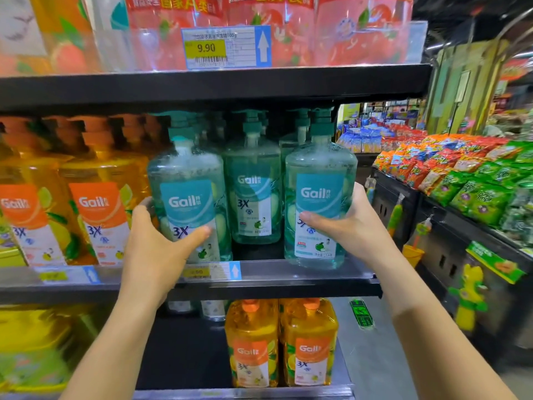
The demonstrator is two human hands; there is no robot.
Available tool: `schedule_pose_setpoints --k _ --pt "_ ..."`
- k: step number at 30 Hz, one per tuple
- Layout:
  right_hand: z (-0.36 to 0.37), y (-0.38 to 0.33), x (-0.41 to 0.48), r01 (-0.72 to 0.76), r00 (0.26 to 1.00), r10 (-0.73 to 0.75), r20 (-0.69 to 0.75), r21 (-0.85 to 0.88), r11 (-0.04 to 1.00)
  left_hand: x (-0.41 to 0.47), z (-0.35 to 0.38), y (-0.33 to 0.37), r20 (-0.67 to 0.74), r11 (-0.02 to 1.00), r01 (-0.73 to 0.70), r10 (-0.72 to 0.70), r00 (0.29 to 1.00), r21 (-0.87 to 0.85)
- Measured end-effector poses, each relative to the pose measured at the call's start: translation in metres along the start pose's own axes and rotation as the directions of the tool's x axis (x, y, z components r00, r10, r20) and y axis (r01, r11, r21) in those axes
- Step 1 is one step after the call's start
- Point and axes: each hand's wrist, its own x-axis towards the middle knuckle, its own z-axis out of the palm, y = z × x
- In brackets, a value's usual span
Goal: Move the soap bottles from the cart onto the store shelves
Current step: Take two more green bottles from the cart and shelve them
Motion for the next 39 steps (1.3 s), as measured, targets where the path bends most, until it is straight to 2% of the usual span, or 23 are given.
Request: schedule_pose_setpoints --k 3,6,8,11,14,16,20,25,28,31,39 --pt "0.003 0.002 0.000 -0.051 0.999 0.051 -0.020 -0.016 0.999 -0.003 0.003 0.007 -0.027 0.999 -0.025 0.025 0.999 0.024" --pt "0.011 -0.001 -0.003 -0.073 0.986 0.053 -0.157 -0.124 0.990 -0.005 0.005 0.018 -0.080 0.992 -0.102 0.108 0.991 0.080" --pt "0.019 -0.009 -0.010 -0.006 0.960 -0.074 -0.270 -0.285 0.959 -0.005 0.009 0.030 -0.132 0.966 -0.197 0.220 0.966 0.170" --pt "0.037 -0.025 -0.019 0.070 0.888 -0.298 -0.351 -0.537 0.841 0.001 0.020 0.049 -0.177 0.857 -0.332 0.425 0.888 0.395" --pt "0.051 -0.033 -0.012 0.034 0.858 -0.367 -0.359 -0.673 0.739 0.014 0.031 0.055 -0.125 0.768 -0.354 0.486 0.865 0.534" --pt "0.054 -0.033 -0.005 -0.007 0.875 -0.323 -0.360 -0.677 0.736 0.021 0.033 0.052 -0.090 0.745 -0.368 0.494 0.865 0.556" --pt "0.051 -0.027 0.006 0.013 0.910 -0.285 -0.301 -0.666 0.746 0.028 0.030 0.045 -0.081 0.775 -0.386 0.486 0.870 0.501" --pt "0.048 -0.031 0.032 -0.084 0.972 -0.086 -0.221 -0.658 0.748 0.029 0.026 0.042 -0.098 0.794 -0.386 0.481 0.871 0.469" --pt "0.047 -0.029 0.045 -0.140 0.982 0.012 -0.191 -0.678 0.721 0.029 0.025 0.039 -0.103 0.792 -0.391 0.488 0.866 0.469" --pt "0.047 -0.025 0.051 -0.147 0.981 0.008 -0.192 -0.725 0.673 0.030 0.025 0.038 -0.107 0.790 -0.391 0.492 0.864 0.473" --pt "0.045 -0.037 0.051 -0.129 0.989 0.031 -0.144 -0.749 0.650 0.028 0.018 0.034 -0.046 0.753 -0.434 0.521 0.852 0.494"
